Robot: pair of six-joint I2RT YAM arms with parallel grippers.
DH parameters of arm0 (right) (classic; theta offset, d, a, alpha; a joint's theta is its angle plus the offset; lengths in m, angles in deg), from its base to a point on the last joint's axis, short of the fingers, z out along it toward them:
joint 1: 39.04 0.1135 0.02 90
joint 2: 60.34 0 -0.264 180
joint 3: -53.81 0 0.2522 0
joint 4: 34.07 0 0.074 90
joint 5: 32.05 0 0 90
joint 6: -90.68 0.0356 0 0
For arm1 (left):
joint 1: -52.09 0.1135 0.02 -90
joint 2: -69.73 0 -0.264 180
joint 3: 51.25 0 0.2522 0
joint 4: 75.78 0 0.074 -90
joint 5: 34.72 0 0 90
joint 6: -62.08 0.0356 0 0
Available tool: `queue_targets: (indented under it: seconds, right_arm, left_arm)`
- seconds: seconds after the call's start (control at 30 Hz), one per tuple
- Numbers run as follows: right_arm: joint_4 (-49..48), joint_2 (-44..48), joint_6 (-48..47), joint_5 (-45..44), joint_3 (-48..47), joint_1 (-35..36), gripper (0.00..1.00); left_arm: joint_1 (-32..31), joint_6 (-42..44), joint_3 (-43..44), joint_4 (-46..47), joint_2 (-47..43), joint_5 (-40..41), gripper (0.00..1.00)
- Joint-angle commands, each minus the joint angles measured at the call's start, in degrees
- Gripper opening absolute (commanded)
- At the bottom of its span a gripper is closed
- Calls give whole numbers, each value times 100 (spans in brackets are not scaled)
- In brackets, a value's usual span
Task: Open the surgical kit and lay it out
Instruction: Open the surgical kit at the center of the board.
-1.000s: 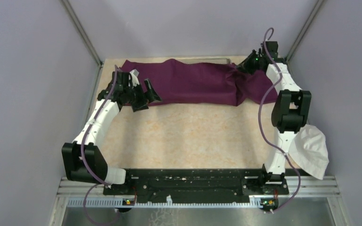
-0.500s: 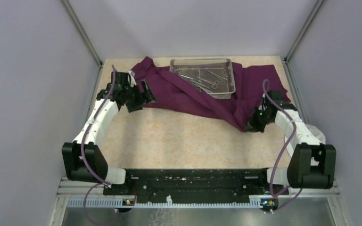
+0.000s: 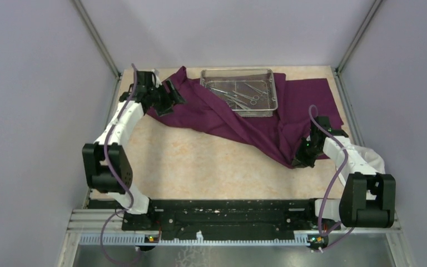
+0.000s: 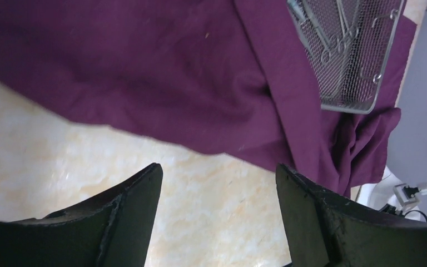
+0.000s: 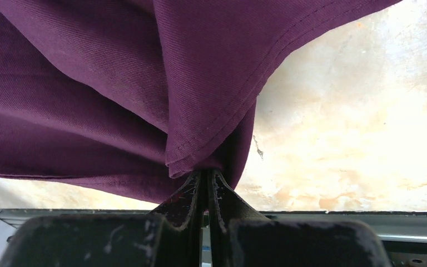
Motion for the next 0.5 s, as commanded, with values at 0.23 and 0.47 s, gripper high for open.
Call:
queue_targets:
  seconds: [0.23, 0.47]
  right_arm:
    - [-6, 40, -274, 142, -294, 3, 0]
    - [64, 79, -344, 156, -345, 3, 0]
  left_arm:
    - [-264, -1144, 118, 4314, 1645, 327, 74]
    - [-361, -1498, 1034, 4889, 2914, 788, 68]
